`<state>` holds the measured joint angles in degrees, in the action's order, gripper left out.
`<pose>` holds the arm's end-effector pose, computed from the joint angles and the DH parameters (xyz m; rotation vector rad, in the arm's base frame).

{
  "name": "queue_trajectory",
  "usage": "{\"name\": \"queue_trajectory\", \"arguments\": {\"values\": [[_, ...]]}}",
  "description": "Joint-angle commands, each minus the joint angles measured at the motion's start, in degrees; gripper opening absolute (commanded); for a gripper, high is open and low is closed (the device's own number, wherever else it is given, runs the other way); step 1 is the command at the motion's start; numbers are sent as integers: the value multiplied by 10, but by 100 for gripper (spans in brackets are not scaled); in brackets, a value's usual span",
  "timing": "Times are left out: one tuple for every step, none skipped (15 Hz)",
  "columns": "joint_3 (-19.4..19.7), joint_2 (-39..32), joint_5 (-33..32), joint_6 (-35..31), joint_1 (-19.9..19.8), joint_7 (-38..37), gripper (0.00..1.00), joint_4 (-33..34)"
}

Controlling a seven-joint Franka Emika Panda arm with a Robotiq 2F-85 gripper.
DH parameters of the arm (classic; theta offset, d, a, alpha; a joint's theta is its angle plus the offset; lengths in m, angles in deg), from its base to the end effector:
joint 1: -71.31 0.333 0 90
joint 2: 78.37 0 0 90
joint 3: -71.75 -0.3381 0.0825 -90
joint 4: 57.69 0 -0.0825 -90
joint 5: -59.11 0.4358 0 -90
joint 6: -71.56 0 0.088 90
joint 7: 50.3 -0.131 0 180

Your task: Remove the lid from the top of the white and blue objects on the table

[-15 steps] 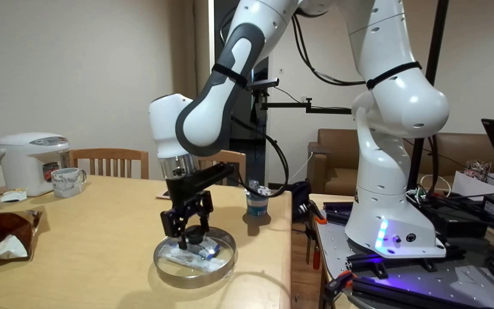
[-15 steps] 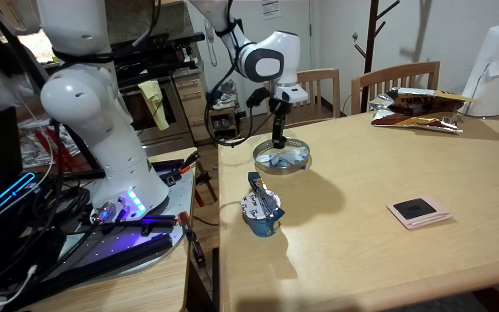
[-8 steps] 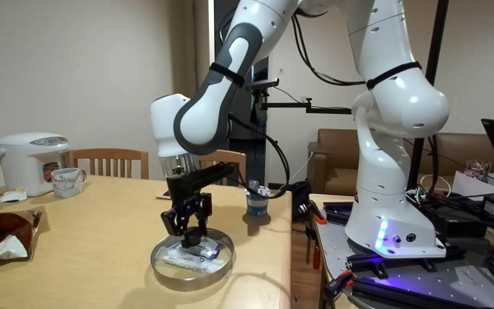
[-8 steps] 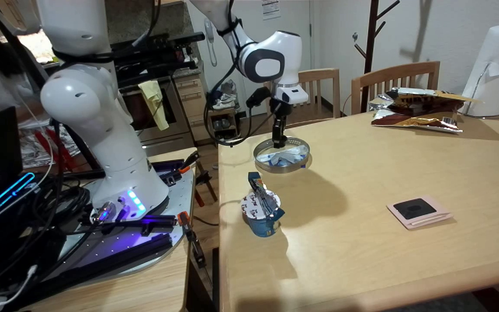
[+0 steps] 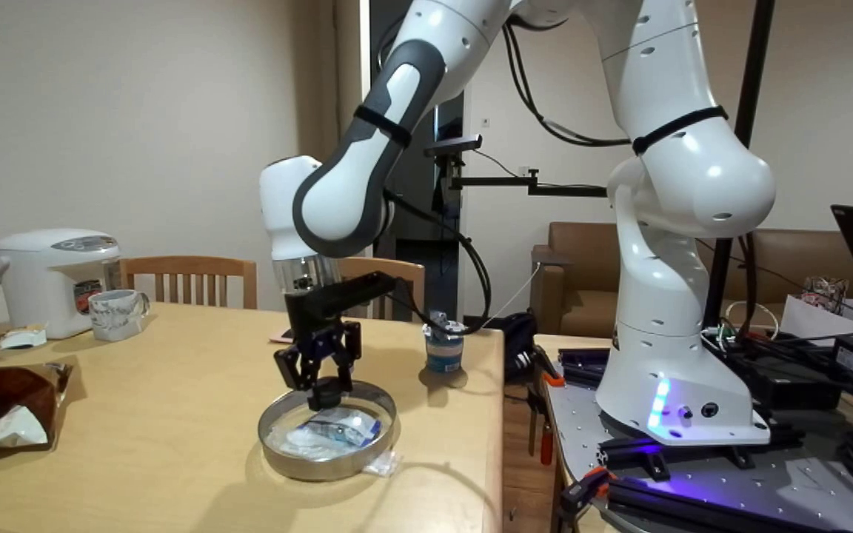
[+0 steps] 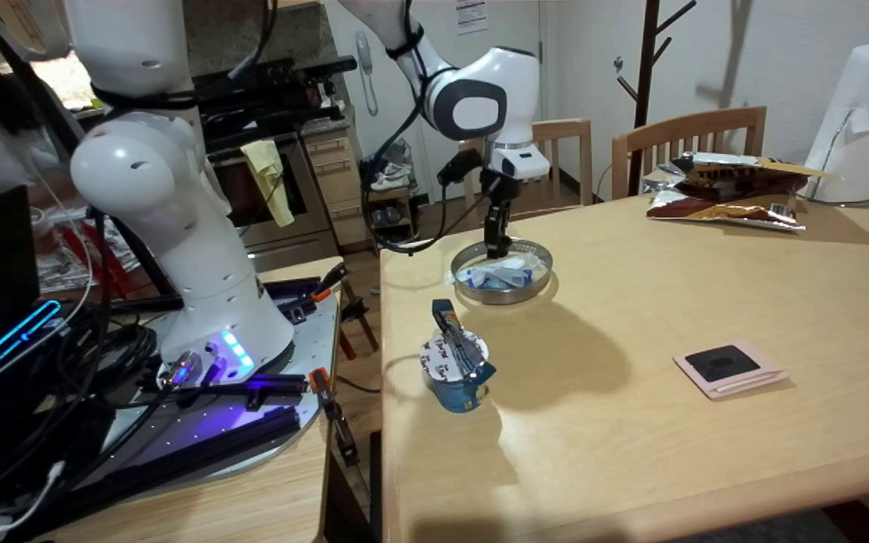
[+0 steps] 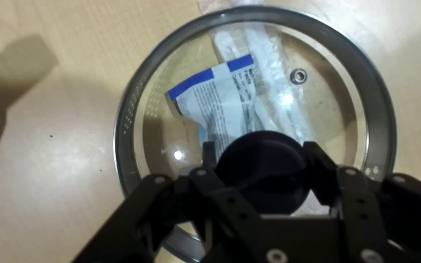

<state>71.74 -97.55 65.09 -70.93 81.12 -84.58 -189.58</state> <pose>0.5315 0.0930 0.1411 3.0255 -0.7959 -0.2510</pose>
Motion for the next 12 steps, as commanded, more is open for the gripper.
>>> {"name": "queue_trajectory", "arguments": {"values": [[14,-4,-15,41,-5,-3,35,45],[17,-8,-18,47,-4,-4,35,57],[19,-14,-21,54,-3,-2,35,69],[20,-18,-23,60,-3,-2,35,79],[20,-21,-24,65,-3,-1,35,89],[21,-26,-26,69,-2,-3,35,98],[23,-31,-29,74,-2,-4,35,108],[24,-35,-30,77,-2,-3,35,116],[27,-38,-35,81,-1,-6,35,124],[31,-41,-41,86,-1,-9,35,133],[36,-43,-48,89,1,-12,35,142],[41,-46,-56,96,1,-15,35,154]]}}
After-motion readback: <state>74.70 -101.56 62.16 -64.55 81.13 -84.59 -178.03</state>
